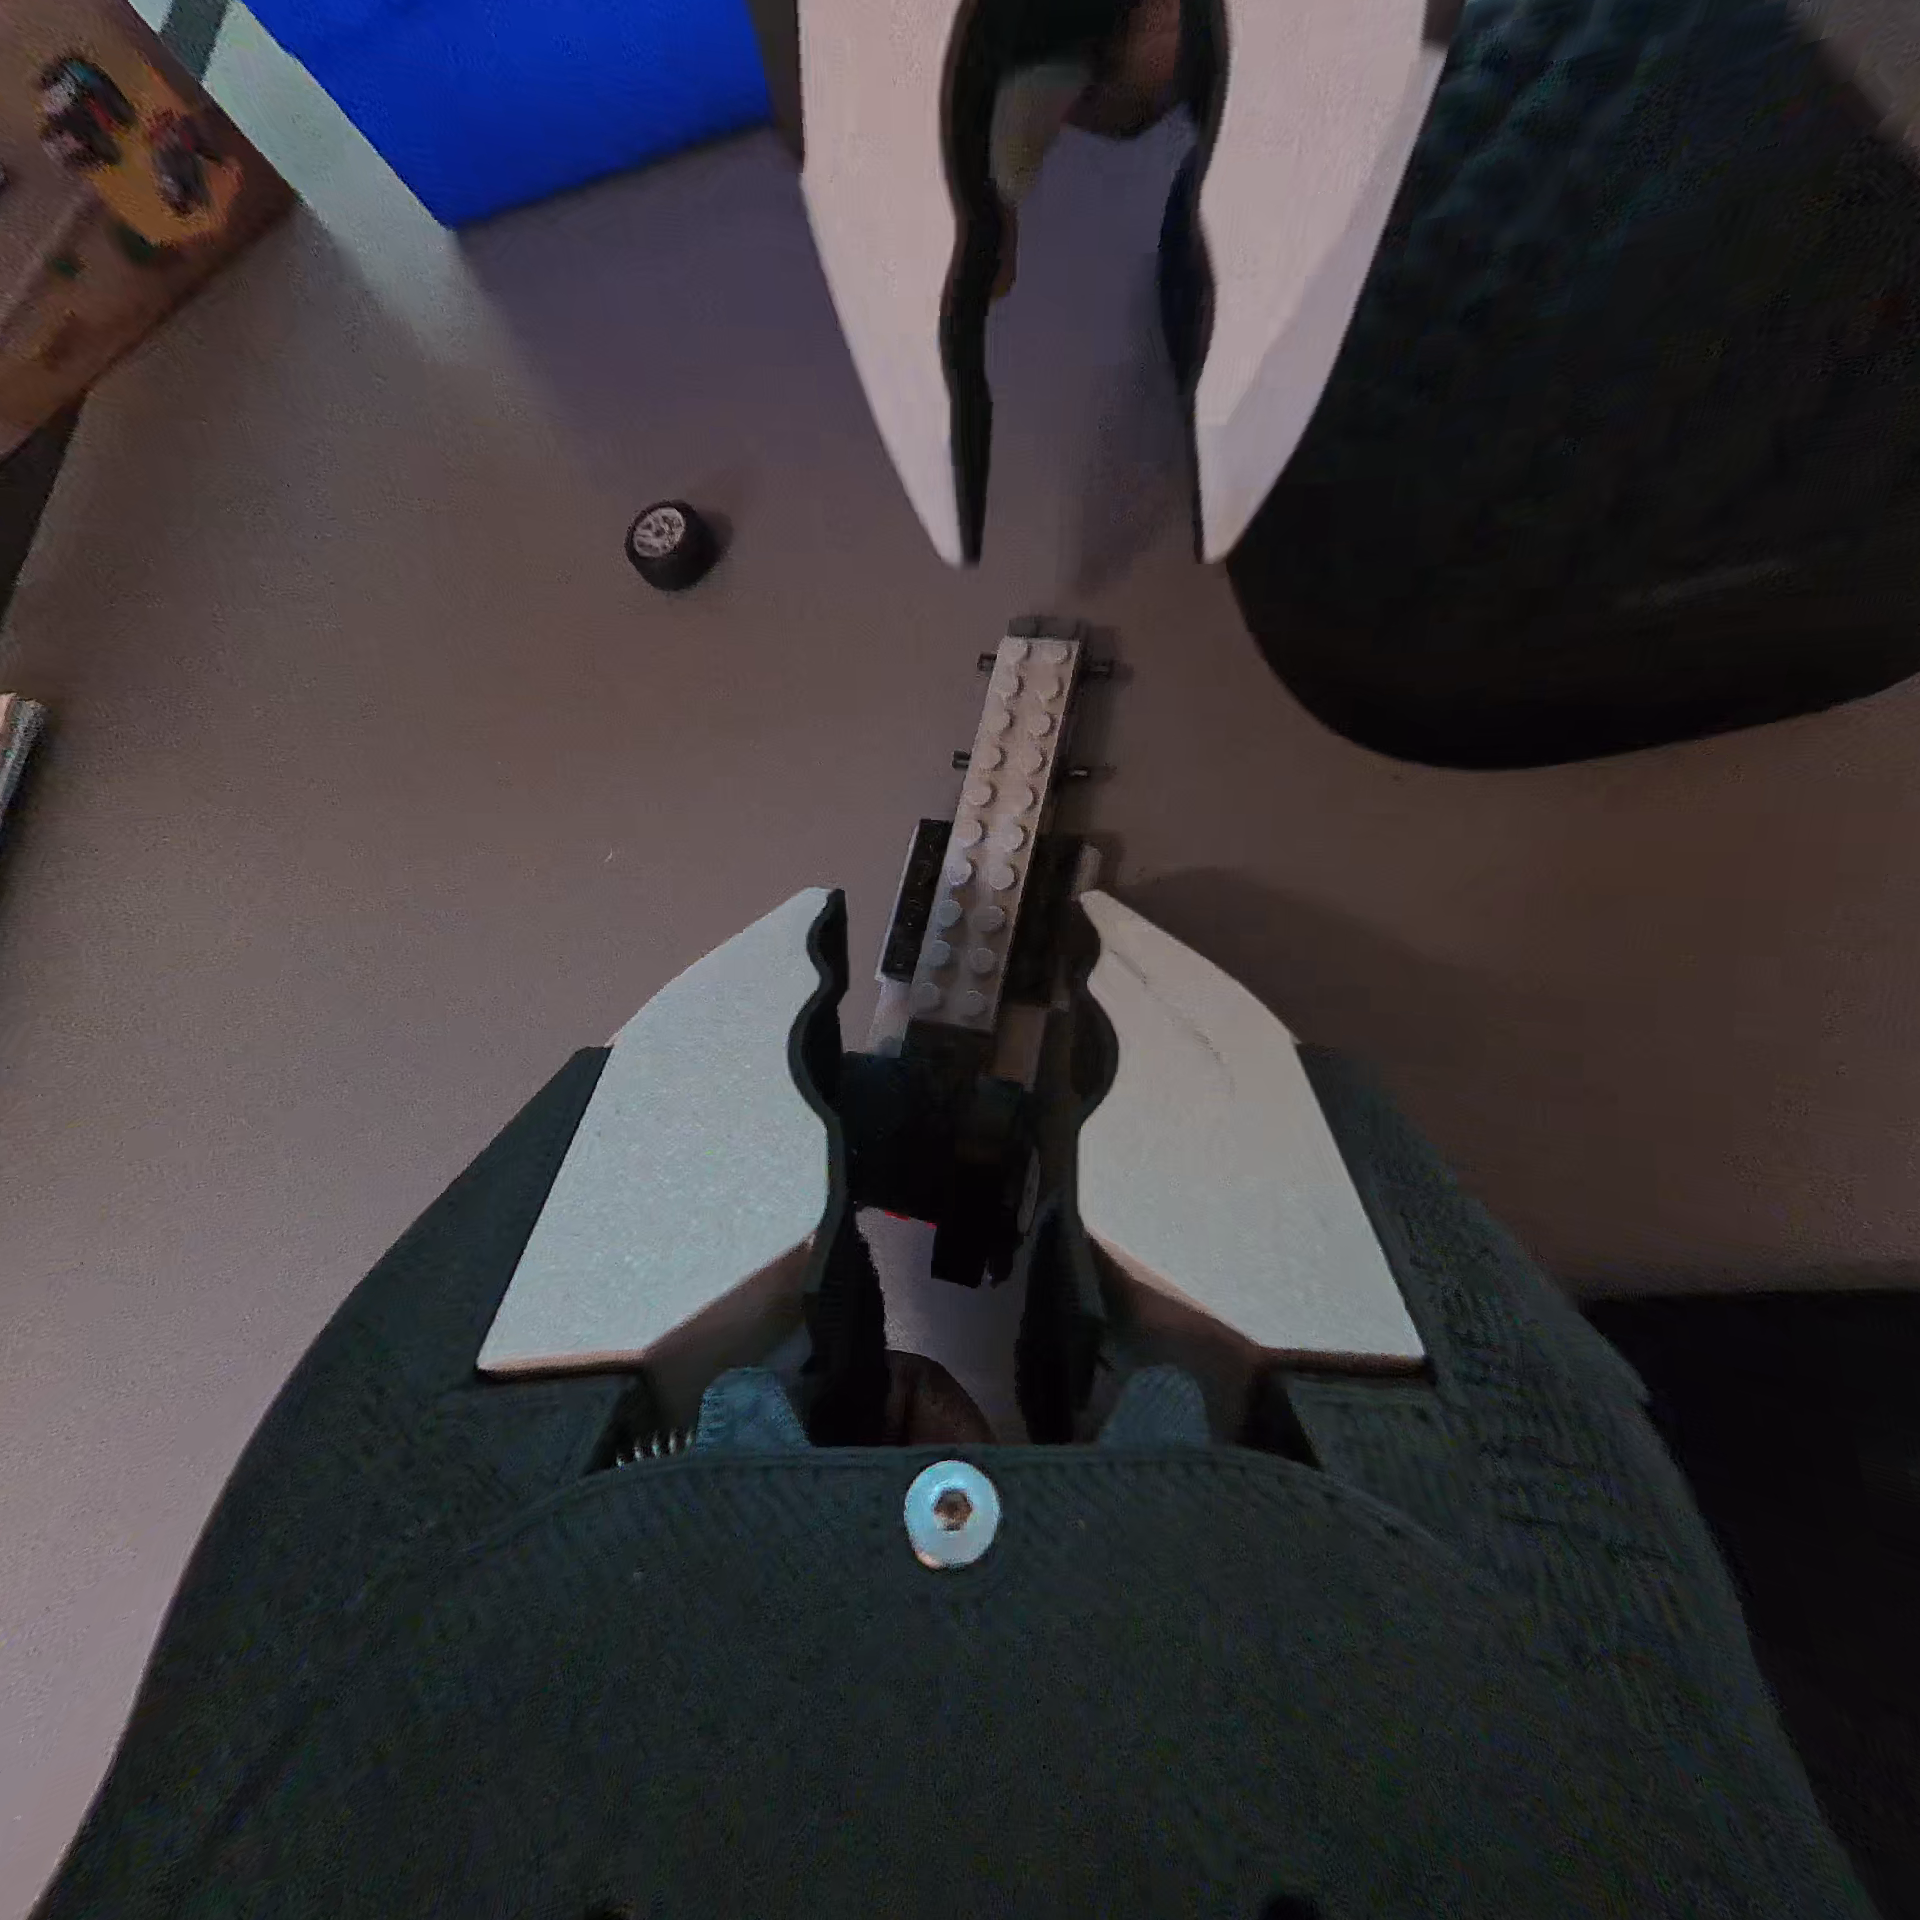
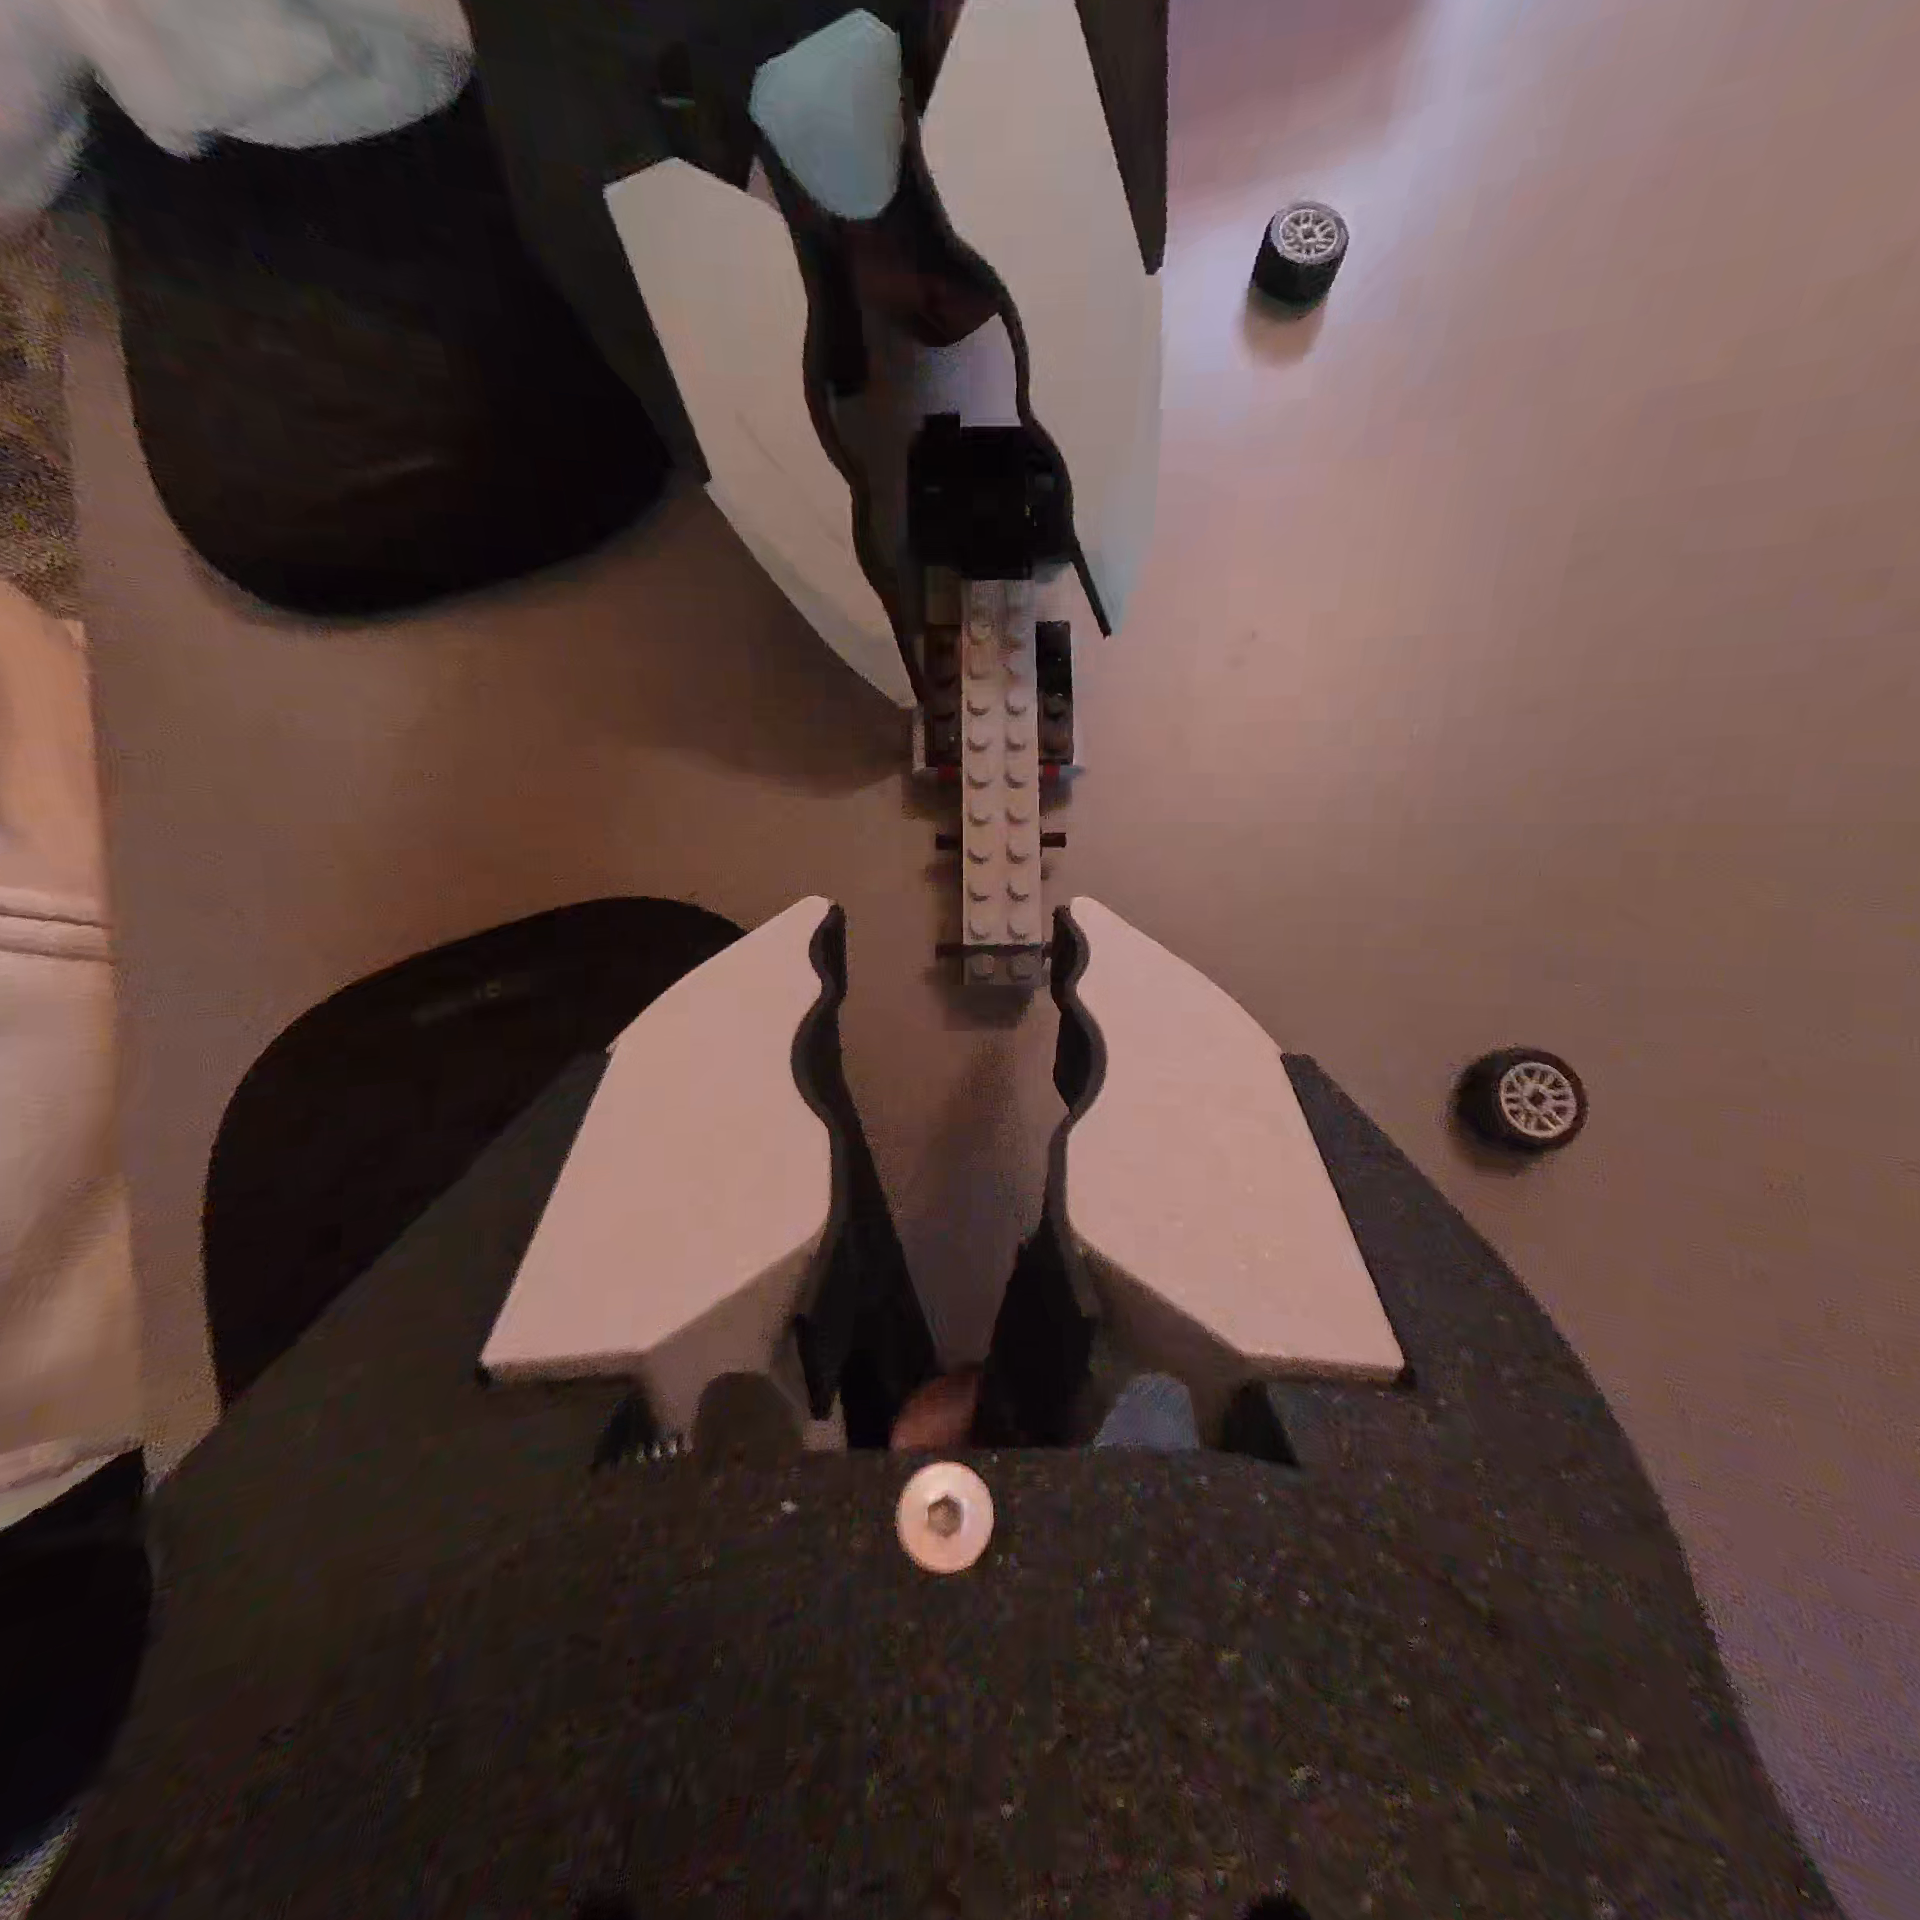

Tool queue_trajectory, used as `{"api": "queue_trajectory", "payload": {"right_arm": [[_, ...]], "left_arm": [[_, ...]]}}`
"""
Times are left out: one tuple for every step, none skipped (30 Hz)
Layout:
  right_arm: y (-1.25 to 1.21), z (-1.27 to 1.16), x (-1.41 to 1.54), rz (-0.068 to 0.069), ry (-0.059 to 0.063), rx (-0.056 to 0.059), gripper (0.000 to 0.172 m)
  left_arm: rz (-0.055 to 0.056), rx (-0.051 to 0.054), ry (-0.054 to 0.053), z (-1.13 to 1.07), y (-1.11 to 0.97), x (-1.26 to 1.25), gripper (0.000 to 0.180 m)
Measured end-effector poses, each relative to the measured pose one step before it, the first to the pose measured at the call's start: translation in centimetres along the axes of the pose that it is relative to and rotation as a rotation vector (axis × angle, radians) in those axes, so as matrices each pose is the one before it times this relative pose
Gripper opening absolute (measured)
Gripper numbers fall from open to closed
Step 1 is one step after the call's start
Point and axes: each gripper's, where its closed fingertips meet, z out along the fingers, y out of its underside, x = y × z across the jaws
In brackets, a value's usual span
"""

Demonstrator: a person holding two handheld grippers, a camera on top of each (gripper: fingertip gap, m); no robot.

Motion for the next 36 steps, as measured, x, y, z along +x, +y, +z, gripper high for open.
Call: {"api": "queue_trajectory", "payload": {"right_arm": [[0.081,0.765,0.196,0.0108,0.0008,0.0070,0.037],[0.108,0.516,0.370,0.0085,0.0097,-0.0009,0.037],[0.128,0.332,0.332,-0.0013,0.0131,-0.0056,0.037],[0.183,0.342,0.131,-0.0104,0.0037,-0.0088,0.036],[0.189,0.115,-0.027,-0.0104,-0.0035,-0.0144,0.035],[0.237,0.218,0.156,-0.0065,0.0006,-0.0148,0.032],[0.099,0.156,0.223,-0.0046,0.0037,-0.0068,0.027],[-0.052,0.106,-0.063,-0.0101,-0.0129,0.0017,0.016],[-0.125,0.084,-0.092,-0.0116,-0.0087,0.0061,0.016],[-0.079,0.072,-0.036,-0.0224,0.0036,-0.0008,0.016],[-0.058,-0.054,0.002,-0.0351,0.0201,-0.0091,0.017],[-0.065,-0.040,0.242,-0.0588,0.0414,-0.0197,0.016],[0.024,-0.007,-0.041,-0.0872,0.0353,-0.0284,0.016],[-0.070,-0.019,-0.021,-0.0898,0.0422,-0.0265,0.017],[-0.060,-0.021,0.052,-0.0763,0.0483,-0.0296,0.017],[-0.027,-0.027,0.108,-0.0884,0.0555,-0.0320,0.017],[0.010,-0.042,0.230,-0.1085,0.0726,-0.0364,0.017],[-0.187,-0.175,0.170,-0.1168,0.0804,-0.0286,0.007],[-0.762,-0.381,0.124,-0.0846,0.0652,0.0154,0.000],[-1.117,-0.409,0.021,0.0159,0.0229,0.0574,0.000],[-0.388,-0.094,-0.406,0.0906,-0.0454,0.0366,0.000],[0.570,0.139,-0.386,0.1147,-0.0674,0.0059,0.001],[0.742,0.059,0.246,0.1163,-0.0410,0.0140,0.003],[0.209,-0.201,0.682,0.1055,-0.0176,0.0495,0.007],[-0.175,-0.324,0.644,0.1020,-0.0261,0.0542,0.014],[-0.043,-0.118,0.254,0.0928,-0.0520,0.0244,0.031],[0.368,0.210,0.020,0.0714,-0.0603,-0.0243,0.046],[0.618,0.435,-0.088,0.0330,-0.0537,-0.0463,0.048],[0.575,0.638,-0.268,0.0023,-0.0473,-0.0421,0.047],[0.364,0.647,-0.543,-0.0160,-0.0539,-0.0288,0.031],[-0.603,0.220,0.198,-0.0089,0.0033,0.0350,0.017],[-0.015,0.114,0.226,-0.0558,0.0224,-0.0129,0.017],[-0.061,-0.011,0.357,-0.1006,0.0593,-0.0257,0.017],[-0.248,-0.178,0.435,-0.1492,0.0951,-0.0285,0.017],[-0.620,-0.455,0.482,-0.1650,0.1086,-0.0123,0.017],[-0.816,-0.665,0.583,-0.1136,0.0874,0.0155,0.017]], "left_arm": [[0.0187,-0.0222,-0.0064,0.303,0.177,0.118,0.040],[0.0043,0.0010,-0.0034,0.166,-0.086,0.088,0.037],[-0.0075,0.0030,-0.0002,0.084,-0.050,0.004,0.037],[-0.0126,0.0021,0.0066,0.015,0.022,0.026,0.036],[-0.0100,0.0038,0.0112,-0.002,0.049,0.070,0.035],[-0.0025,0.0037,0.0088,-0.036,0.051,0.069,0.035],[0.0066,0.0004,0.0072,-0.036,0.070,0.087,0.035],[0.0124,-0.0022,0.0036,-0.025,0.060,0.061,0.035],[0.0102,0.0034,-0.0090,-0.005,-0.096,-0.121,0.037],[0.0036,0.0107,-0.0146,0.028,-0.284,-0.236,0.038],[0.0017,-0.0021,-0.0012,0.102,-0.179,-0.068,0.038],[-0.0032,-0.0297,0.0142,0.224,0.188,0.155,0.035],[-0.0173,-0.0247,0.0111,0.203,0.115,0.122,0.035],[-0.0076,-0.0220,0.0074,0.034,0.065,0.032,0.035],[0.0032,-0.0208,0.0049,0.000,0.062,-0.009,0.035],[-0.0067,-0.0138,0.0035,0.037,0.048,-0.038,0.036],[-0.0133,-0.0016,-0.0003,0.071,0.029,-0.083,0.036],[-0.0182,0.0073,-0.0048,0.086,0.071,-0.177,0.036],[-0.0265,0.0078,-0.0038,0.041,0.130,-0.242,0.037],[-0.0074,0.0106,0.0037,-0.011,0.058,-0.054,0.037],[0.0235,0.0073,-0.0047,0.012,0.039,0.037,0.037],[0.0422,0.0008,-0.0147,0.036,0.095,0.045,0.037],[0.0381,0.0056,-0.0161,0.006,0.047,0.031,0.037],[0.0056,0.0078,-0.0083,-0.014,0.021,0.019,0.038],[-0.0022,0.0098,-0.0023,-0.006,-0.009,0.016,0.038],[0.0118,0.0135,-0.0006,-0.016,-0.024,0.009,0.038],[0.0141,0.0135,0.0047,-0.013,-0.027,0.054,0.038],[0.0140,0.0131,0.0100,-0.029,-0.045,0.100,0.038],[0.0167,0.0146,0.0072,-0.023,-0.039,0.091,0.038],[0.0224,0.0146,0.0032,-0.034,-0.065,0.107,0.038],[0.0287,0.0154,0.0081,-0.068,-0.134,0.231,0.037],[0.0086,0.0023,-0.0107,-0.053,0.029,-0.018,0.038],[-0.0132,-0.0041,-0.0173,-0.032,0.085,-0.194,0.039],[-0.0227,-0.0076,-0.0164,-0.016,0.073,-0.244,0.043],[-0.0377,-0.0115,-0.0113,-0.011,0.126,-0.264,0.048],[-0.0463,-0.0141,0.0045,-0.028,0.182,-0.167,0.052]]}}
